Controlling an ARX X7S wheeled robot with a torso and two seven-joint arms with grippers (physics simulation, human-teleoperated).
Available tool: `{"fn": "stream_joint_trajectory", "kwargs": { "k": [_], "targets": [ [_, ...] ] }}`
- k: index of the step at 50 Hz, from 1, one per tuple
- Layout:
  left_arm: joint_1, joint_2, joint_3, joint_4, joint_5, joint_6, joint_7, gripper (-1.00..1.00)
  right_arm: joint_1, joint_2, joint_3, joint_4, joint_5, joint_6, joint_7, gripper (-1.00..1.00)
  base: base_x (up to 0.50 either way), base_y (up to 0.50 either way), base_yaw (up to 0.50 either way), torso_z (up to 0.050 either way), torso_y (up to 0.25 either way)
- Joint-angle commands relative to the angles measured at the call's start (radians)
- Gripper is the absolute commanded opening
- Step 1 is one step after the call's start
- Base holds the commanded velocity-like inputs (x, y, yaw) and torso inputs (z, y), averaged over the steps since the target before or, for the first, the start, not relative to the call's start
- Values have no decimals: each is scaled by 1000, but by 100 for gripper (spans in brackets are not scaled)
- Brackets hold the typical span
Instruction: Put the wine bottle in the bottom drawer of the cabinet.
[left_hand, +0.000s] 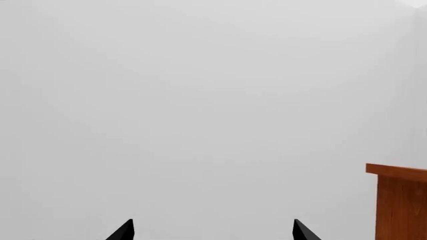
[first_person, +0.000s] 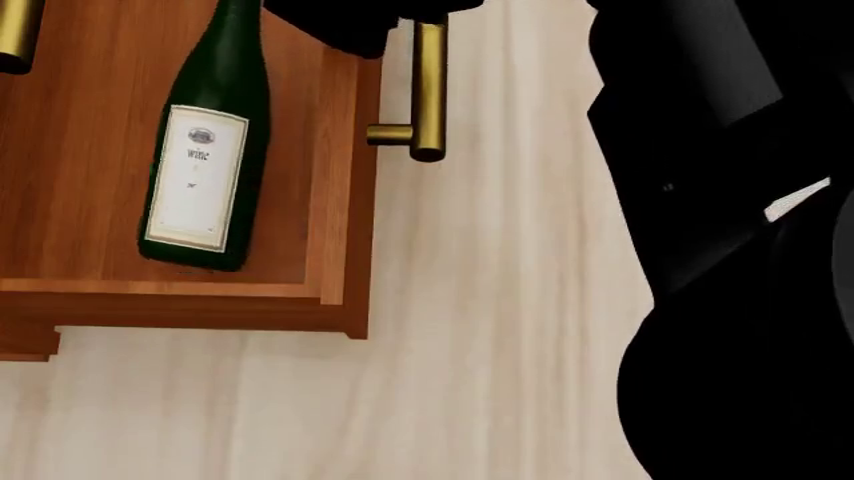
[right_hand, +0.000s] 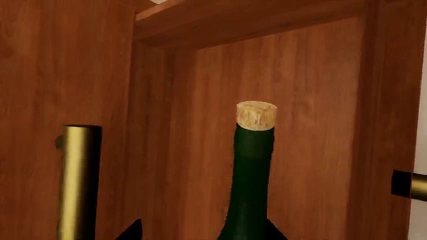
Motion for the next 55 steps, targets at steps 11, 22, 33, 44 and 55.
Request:
{"fn": "stream_joint_trajectory", "kwargs": {
  "k": [11,22,33,44,55],
  "targets": [
    [3,-3,2,-1,5,-3,-5,100,-15,0,-350,7,-172,60,124,100,0,0,-2,0,-3],
    [1,-6,5,-2,0,-5,-3,100,130,0,-305,-31,-292,71,103,100,0,-1,-4,0,-1],
    [1,-8,10,-7,2,-1,-1,100,316,0,-281,-66,-293,107,89,100,0,-3,-3,0,0],
    [5,-9,14,-8,11,-2,-2,100,322,0,690,-170,-1127,409,176,100,0,-1,0,0,0],
    [9,-10,17,-9,12,-4,-1,100,323,10,1004,-332,-1251,595,361,100,0,0,0,0,0]
  ]
}}
